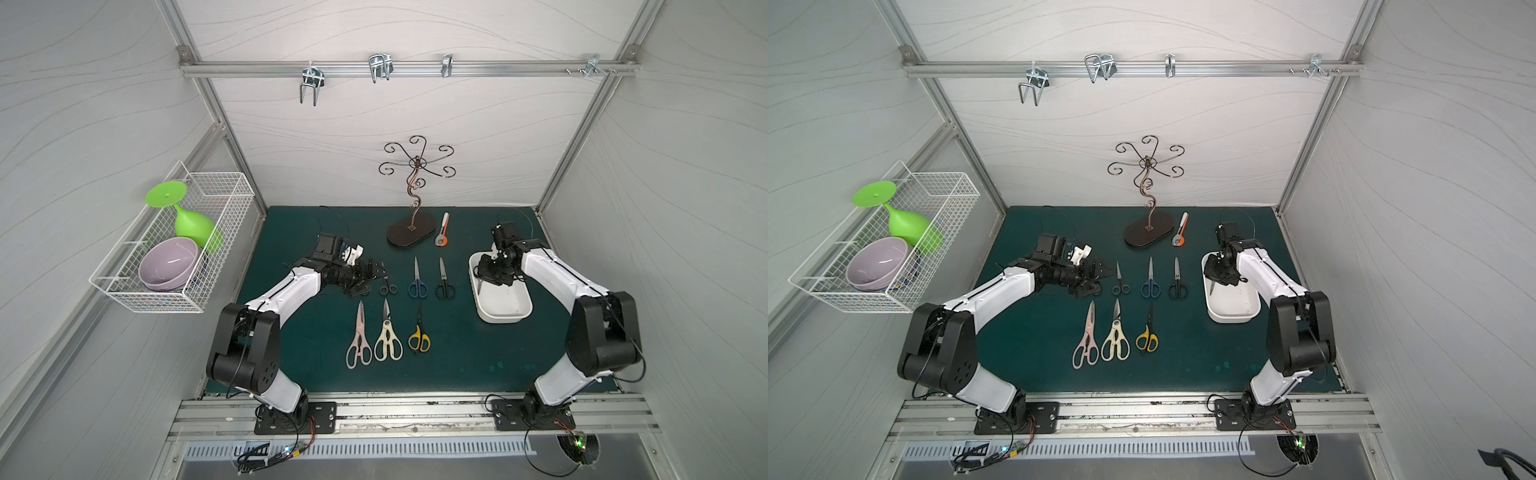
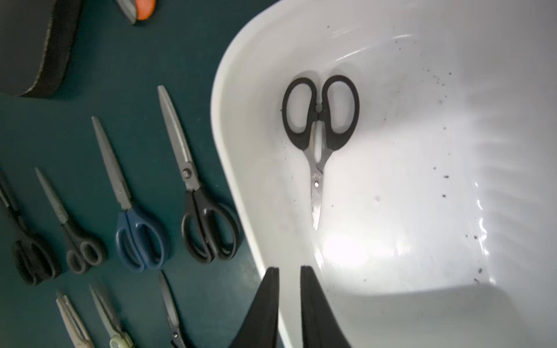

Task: Take the scissors out of the storage box
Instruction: Pick up the scissors from the storage box.

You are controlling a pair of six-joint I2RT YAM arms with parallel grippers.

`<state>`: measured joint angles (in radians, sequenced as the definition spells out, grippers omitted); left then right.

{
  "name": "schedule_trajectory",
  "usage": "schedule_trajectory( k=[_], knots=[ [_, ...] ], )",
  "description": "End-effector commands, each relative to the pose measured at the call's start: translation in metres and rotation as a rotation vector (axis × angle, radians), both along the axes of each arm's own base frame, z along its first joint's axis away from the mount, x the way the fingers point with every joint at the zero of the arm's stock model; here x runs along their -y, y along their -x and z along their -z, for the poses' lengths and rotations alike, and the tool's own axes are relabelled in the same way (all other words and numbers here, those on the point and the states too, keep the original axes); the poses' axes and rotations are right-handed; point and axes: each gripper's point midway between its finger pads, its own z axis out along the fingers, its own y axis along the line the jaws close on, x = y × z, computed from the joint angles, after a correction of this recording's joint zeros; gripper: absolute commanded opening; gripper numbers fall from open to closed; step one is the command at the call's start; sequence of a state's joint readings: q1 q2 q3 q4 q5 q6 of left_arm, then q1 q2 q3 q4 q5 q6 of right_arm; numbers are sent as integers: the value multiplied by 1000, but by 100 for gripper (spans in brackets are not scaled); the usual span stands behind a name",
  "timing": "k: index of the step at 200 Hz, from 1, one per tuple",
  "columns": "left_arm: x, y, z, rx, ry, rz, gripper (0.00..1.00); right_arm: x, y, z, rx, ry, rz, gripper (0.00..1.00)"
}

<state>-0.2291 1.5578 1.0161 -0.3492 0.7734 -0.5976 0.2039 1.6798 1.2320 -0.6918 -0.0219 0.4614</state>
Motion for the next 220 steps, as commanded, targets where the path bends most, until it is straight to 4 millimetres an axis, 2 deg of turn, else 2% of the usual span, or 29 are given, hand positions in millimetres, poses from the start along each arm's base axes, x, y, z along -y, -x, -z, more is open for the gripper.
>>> schedule_trajectory(
  k=[1,43,67,83,109,128,220],
  knots=[
    [5,-8,-12,27,5,20,100,12,-24,11,3,-10,-31,16],
    [5,-16,-10,29,-8,3,100,26,-57,25,22,-21,-8,16],
    [4,-16,-8,21,-15,4,100,31,-65,34,0,10,-7,17],
    [4,-15,-6,17,-23,10,100,36,-67,38,-15,39,2,17],
    [4,-16,-5,13,-28,16,100,31,-71,39,-16,14,-3,19],
    [5,-18,-6,17,-26,17,100,37,-72,42,-26,46,25,20],
    [7,-21,-10,24,-18,25,100,49,-64,65,-100,119,26,20]
  ],
)
